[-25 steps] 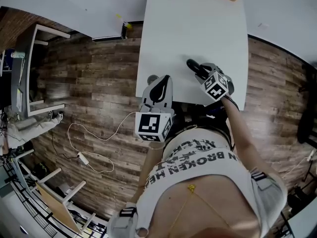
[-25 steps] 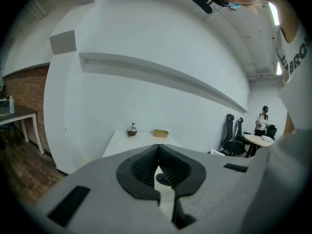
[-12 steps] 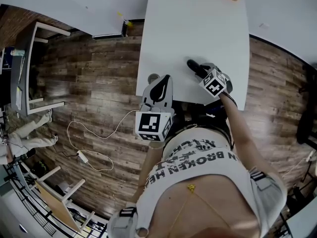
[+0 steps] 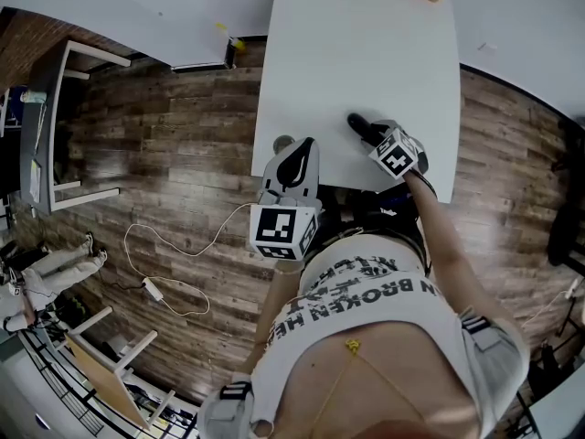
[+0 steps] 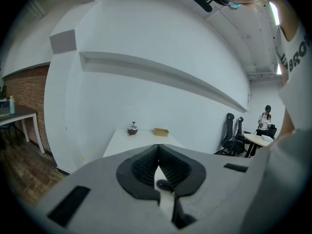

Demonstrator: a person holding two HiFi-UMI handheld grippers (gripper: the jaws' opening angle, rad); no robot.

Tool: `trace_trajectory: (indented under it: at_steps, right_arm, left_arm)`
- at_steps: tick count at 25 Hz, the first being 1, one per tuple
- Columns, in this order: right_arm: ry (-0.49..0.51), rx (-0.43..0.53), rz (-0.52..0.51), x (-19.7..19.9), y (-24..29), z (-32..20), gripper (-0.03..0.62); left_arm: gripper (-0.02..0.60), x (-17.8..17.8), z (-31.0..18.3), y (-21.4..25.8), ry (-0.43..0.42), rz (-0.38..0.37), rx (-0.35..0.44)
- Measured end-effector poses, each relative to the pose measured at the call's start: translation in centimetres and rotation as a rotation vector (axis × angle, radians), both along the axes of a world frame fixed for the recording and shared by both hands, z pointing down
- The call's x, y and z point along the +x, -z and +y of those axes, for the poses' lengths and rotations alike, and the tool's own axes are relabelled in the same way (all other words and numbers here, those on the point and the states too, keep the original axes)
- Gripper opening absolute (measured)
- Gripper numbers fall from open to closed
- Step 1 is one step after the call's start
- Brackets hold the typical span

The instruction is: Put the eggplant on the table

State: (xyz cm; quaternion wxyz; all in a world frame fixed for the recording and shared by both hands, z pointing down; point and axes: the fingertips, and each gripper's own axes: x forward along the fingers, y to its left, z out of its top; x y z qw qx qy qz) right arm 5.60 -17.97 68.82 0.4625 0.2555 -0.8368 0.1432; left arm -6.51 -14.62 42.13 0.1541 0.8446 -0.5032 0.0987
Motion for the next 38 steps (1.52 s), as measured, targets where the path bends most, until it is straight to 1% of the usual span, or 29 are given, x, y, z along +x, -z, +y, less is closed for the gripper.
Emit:
trace_trajectory:
  at_steps: [20, 38]
  right_arm:
    - [0.006, -0.001, 0.014, -0.03, -0.18, -0.19, 0.187]
    - [0.004, -0.02, 0.007, 0.21, -0.27, -0.22, 0.187]
  left_arm:
    - [0.006, -0.64, 0.29, 0.15, 0.007, 0.004, 0.007]
    - [0.006, -0.22, 0.18, -0.03, -0.001, 0.005, 0.003]
